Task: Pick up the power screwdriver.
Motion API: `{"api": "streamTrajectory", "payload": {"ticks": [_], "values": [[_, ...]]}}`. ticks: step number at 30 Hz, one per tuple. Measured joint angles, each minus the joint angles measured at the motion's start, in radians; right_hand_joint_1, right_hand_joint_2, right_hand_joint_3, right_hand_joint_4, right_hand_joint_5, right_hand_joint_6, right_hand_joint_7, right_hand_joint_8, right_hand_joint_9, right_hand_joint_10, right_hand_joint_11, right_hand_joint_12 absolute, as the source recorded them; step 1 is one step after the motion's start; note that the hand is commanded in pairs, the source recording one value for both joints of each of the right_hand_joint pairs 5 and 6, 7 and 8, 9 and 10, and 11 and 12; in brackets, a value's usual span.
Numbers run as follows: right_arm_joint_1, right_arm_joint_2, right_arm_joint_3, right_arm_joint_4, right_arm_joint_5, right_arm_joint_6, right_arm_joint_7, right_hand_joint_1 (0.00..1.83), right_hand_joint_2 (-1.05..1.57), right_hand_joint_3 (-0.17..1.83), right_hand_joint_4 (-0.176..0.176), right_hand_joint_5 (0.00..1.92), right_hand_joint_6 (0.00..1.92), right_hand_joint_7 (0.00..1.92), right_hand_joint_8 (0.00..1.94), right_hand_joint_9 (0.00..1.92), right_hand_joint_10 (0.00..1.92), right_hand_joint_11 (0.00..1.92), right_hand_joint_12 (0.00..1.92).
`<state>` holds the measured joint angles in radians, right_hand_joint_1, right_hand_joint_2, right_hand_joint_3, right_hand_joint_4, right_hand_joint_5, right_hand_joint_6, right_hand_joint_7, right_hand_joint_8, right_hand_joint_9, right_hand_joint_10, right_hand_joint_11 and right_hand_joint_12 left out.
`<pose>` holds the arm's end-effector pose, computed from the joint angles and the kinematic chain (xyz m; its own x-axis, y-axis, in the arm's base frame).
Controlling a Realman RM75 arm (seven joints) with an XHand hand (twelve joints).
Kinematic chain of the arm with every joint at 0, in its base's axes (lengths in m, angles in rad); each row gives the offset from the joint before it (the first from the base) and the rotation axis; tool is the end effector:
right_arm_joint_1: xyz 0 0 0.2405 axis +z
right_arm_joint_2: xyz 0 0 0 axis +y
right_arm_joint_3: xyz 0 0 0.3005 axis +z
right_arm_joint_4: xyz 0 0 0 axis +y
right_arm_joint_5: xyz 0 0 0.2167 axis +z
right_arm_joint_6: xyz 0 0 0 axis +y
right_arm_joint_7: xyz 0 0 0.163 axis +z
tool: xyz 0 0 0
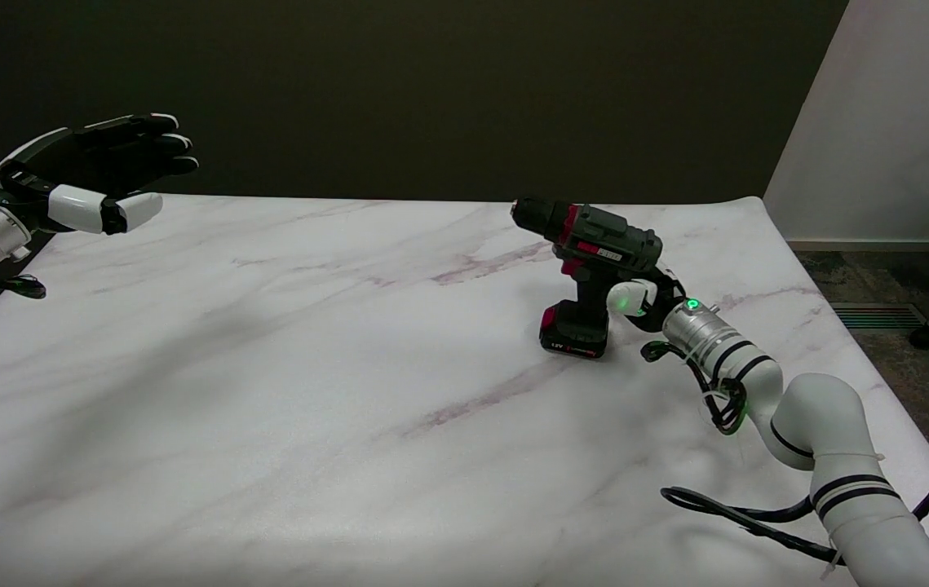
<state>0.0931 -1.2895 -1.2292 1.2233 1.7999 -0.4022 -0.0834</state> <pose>-0.3451 -0.3841 0.4111 0.0260 0.0031 0.9997 -0.9890 0.1460 0.0252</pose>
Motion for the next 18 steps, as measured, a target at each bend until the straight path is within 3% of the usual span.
{"api": "streamTrajectory", "payload": {"ticks": [18], "values": [[0.019, -0.018, -0.033, -0.010, 0.002, 0.003, 0.000, 1.07, -0.49, 0.31, -0.176, 0.02, 0.02, 0.26, 0.26, 0.11, 0.11, 0.00, 0.00]]}}
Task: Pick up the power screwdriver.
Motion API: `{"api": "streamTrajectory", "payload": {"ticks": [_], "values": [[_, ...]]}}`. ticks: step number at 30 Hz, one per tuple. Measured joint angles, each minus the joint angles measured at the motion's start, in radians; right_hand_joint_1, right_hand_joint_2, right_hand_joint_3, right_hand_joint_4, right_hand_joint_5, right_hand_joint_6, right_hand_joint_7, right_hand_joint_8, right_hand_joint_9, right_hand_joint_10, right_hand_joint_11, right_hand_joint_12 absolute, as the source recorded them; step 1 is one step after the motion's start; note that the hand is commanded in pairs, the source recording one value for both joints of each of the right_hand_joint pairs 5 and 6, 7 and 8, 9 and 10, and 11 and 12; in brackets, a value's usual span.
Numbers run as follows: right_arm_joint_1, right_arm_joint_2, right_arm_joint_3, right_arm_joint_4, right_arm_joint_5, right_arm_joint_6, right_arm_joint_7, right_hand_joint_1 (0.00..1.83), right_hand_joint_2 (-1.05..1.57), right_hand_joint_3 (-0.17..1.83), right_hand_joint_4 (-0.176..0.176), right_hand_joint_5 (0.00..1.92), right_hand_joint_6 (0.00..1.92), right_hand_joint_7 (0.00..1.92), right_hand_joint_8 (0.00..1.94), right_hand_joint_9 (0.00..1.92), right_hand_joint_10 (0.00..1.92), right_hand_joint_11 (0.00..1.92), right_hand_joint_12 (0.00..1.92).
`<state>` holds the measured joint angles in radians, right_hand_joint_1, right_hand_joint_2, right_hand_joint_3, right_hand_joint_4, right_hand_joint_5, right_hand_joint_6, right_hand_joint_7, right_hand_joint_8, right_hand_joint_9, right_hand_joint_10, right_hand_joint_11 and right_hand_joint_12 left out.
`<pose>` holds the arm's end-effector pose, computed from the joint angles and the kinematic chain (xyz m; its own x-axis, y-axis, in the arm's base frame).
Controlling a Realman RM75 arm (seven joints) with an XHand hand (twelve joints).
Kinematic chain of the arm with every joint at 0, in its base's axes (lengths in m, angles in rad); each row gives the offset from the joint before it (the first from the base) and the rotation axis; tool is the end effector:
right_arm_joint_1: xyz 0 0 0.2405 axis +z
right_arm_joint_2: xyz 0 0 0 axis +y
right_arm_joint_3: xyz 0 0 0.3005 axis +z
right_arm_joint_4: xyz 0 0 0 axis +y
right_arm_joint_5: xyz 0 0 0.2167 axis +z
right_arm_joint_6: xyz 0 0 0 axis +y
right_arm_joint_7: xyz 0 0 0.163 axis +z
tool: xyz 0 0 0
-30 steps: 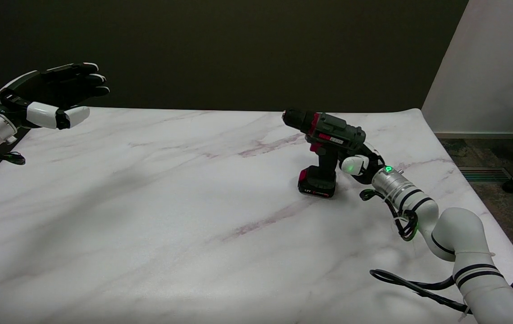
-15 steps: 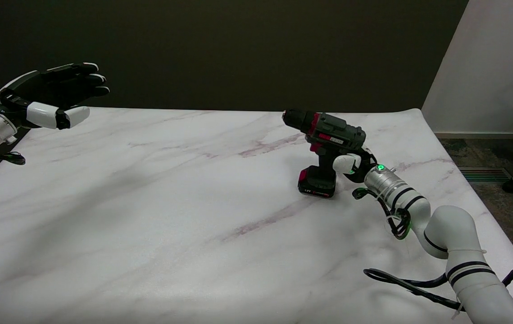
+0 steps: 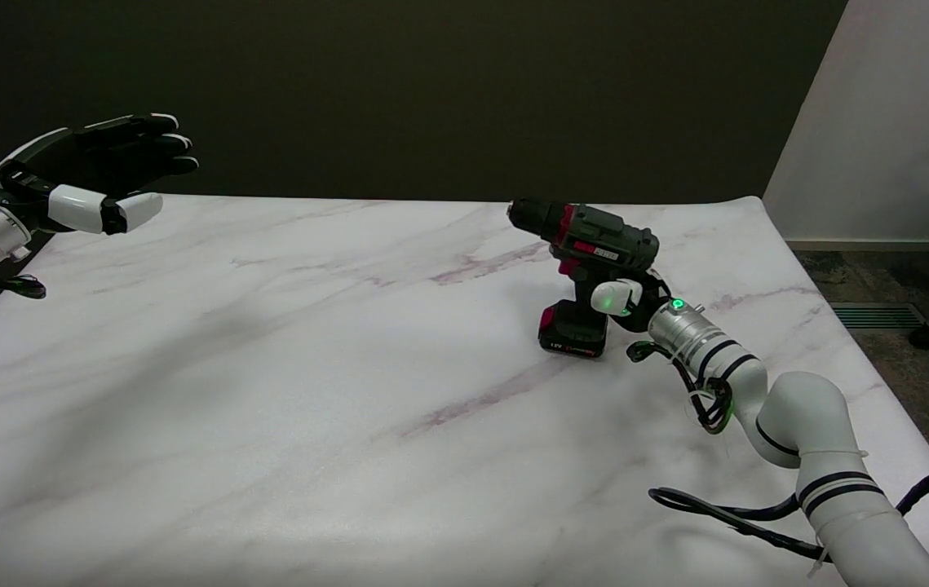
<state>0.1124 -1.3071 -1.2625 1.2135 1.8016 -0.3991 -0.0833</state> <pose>-0.3468 -0.3924 0.3942 0.0072 -0.0250 0.9997 -0.9896 0.1437 0.0107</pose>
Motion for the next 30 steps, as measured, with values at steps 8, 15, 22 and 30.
{"api": "streamTrajectory", "payload": {"ticks": [8, 15, 22, 30], "values": [[0.009, -0.007, -0.011, -0.002, 0.000, 0.001, 0.000, 1.07, -0.43, 0.31, -0.176, 0.01, 0.01, 0.26, 0.26, 0.12, 0.12, 0.00, 0.00], [0.011, -0.011, -0.016, -0.006, 0.003, 0.001, 0.000, 1.09, -0.33, 0.32, -0.176, 0.01, 0.01, 0.27, 0.27, 0.14, 0.14, 0.00, 0.00], [0.009, -0.014, -0.015, -0.008, 0.004, 0.001, 0.000, 1.10, -0.31, 0.37, -0.176, 0.02, 0.02, 0.27, 0.27, 0.15, 0.15, 0.00, 0.00], [0.005, -0.017, -0.014, -0.012, 0.005, 0.005, 0.000, 1.14, -0.16, 0.36, -0.176, 0.04, 0.04, 0.35, 0.35, 0.36, 0.36, 0.06, 0.06]]}}
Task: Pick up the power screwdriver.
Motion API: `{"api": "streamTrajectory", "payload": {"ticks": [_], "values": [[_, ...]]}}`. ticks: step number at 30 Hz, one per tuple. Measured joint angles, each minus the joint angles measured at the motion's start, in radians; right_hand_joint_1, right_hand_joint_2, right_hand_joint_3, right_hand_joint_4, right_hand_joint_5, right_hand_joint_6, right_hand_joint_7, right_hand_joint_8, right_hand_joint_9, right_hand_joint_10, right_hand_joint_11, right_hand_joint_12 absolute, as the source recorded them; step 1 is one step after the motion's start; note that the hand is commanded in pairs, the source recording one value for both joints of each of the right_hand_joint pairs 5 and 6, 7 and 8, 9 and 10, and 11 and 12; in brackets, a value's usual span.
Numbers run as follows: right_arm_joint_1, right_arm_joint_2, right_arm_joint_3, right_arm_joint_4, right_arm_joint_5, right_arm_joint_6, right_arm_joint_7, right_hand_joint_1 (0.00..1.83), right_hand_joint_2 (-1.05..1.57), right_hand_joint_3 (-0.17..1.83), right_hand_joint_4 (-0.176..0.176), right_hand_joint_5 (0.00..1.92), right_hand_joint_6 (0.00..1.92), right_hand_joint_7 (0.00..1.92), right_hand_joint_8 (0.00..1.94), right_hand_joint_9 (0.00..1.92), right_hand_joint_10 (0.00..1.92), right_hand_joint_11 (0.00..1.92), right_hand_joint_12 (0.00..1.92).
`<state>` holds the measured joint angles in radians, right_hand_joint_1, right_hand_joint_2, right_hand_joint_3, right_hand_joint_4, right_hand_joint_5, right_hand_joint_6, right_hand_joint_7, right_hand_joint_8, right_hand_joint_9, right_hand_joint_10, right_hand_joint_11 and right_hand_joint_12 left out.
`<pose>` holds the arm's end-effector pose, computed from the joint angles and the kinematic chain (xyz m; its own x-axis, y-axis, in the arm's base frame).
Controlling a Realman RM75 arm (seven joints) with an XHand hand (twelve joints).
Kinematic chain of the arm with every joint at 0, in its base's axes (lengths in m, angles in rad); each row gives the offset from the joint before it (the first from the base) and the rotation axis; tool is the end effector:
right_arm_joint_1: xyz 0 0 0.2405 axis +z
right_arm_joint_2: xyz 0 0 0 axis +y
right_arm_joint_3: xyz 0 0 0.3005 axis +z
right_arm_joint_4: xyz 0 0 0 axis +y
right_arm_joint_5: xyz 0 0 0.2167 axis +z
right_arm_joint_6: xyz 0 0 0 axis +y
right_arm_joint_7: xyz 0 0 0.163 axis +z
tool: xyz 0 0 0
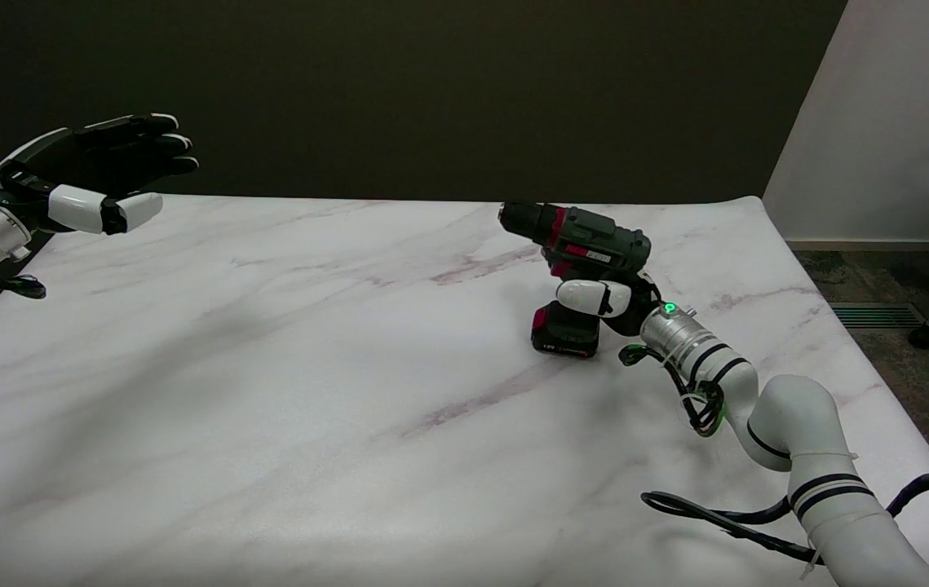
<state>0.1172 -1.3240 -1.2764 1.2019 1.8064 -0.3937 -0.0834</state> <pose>-0.3525 -0.3944 0.3844 -0.0155 -0.0318 0.9994 -0.9884 0.1517 -0.0105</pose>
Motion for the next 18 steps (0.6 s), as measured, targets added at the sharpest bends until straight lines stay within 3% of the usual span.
{"api": "streamTrajectory", "payload": {"ticks": [6, 18], "values": [[-0.002, -0.001, -0.001, -0.002, 0.000, 0.009, 0.000, 1.16, -0.01, 0.41, -0.176, 0.05, 0.05, 0.46, 0.46, 0.52, 0.52, 0.13, 0.13], [-0.004, 0.001, 0.001, -0.006, -0.004, 0.042, 0.000, 1.18, 0.27, 0.48, -0.176, 0.06, 0.06, 0.51, 0.51, 0.59, 0.59, 0.21, 0.21]]}}
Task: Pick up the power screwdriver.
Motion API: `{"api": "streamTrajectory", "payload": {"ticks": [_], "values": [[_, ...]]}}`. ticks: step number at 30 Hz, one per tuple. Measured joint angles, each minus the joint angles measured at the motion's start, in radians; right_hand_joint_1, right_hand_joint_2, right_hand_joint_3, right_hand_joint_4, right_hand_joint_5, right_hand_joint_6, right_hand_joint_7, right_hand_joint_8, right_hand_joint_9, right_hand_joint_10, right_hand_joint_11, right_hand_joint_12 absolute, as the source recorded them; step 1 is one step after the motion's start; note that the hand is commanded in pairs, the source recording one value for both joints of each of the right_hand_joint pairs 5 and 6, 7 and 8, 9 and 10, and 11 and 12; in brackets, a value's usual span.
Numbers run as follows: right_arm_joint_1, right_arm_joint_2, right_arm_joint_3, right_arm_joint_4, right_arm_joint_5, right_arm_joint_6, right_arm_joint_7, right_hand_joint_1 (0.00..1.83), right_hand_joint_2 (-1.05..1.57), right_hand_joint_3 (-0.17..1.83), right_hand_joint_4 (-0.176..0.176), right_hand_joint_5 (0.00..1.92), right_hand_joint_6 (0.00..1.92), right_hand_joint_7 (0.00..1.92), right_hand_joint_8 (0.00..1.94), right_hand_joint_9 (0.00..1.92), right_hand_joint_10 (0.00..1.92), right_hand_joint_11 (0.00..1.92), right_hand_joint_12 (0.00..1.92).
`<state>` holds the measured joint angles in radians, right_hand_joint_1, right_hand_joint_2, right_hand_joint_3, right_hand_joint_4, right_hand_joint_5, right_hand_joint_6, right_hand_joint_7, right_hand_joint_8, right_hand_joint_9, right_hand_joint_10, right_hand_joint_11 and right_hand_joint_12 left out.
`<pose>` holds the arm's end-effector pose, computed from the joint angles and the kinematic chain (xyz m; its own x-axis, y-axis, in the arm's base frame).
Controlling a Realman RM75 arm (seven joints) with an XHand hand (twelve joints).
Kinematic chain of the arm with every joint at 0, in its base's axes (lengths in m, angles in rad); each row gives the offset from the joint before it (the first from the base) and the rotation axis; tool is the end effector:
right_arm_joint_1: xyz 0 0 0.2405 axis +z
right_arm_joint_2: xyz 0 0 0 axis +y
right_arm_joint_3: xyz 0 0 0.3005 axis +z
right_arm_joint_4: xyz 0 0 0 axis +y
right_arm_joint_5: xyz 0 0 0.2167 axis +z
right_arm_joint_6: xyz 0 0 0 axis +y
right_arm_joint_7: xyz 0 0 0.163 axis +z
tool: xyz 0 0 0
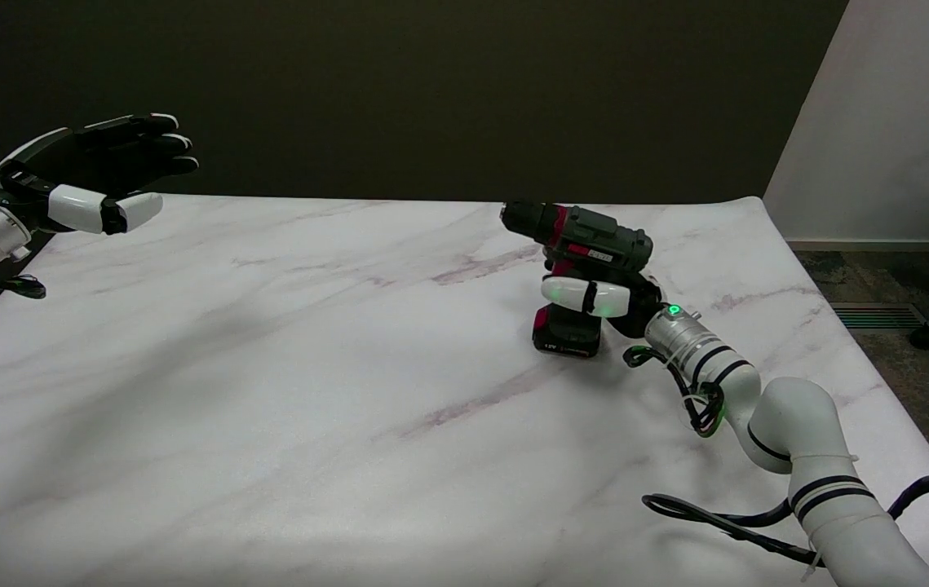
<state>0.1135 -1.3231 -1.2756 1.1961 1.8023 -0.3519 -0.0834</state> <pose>-0.3567 -0.3925 0.3921 -0.0063 0.0107 0.9999 -0.9862 0.1653 -0.0079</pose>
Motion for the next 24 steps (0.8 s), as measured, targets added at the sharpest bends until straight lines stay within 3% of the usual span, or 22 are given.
{"api": "streamTrajectory", "payload": {"ticks": [9, 14, 16, 20, 24], "values": [[0.003, 0.002, 0.001, -0.009, 0.000, 0.017, 0.000, 1.19, 0.56, 0.57, -0.165, 0.07, 0.07, 0.59, 0.59, 0.73, 0.73, 0.40, 0.40], [0.006, 0.003, 0.001, -0.013, -0.001, 0.025, 0.000, 1.18, 0.81, 0.60, -0.130, 0.07, 0.07, 1.06, 1.06, 1.13, 1.13, 0.51, 0.51], [0.007, 0.003, 0.001, -0.014, -0.001, 0.028, 0.001, 1.18, 0.88, 0.59, -0.119, 0.08, 0.08, 1.15, 1.15, 1.23, 1.23, 0.57, 0.57], [0.010, 0.004, 0.001, -0.016, -0.001, 0.038, 0.001, 1.18, 1.02, 0.58, -0.102, 0.06, 0.06, 1.26, 1.26, 1.37, 1.37, 0.93, 0.93], [0.011, 0.005, 0.001, -0.018, -0.001, 0.045, 0.000, 1.17, 1.05, 0.58, -0.088, 0.03, 0.03, 1.33, 1.33, 1.45, 1.45, 1.06, 1.06]]}}
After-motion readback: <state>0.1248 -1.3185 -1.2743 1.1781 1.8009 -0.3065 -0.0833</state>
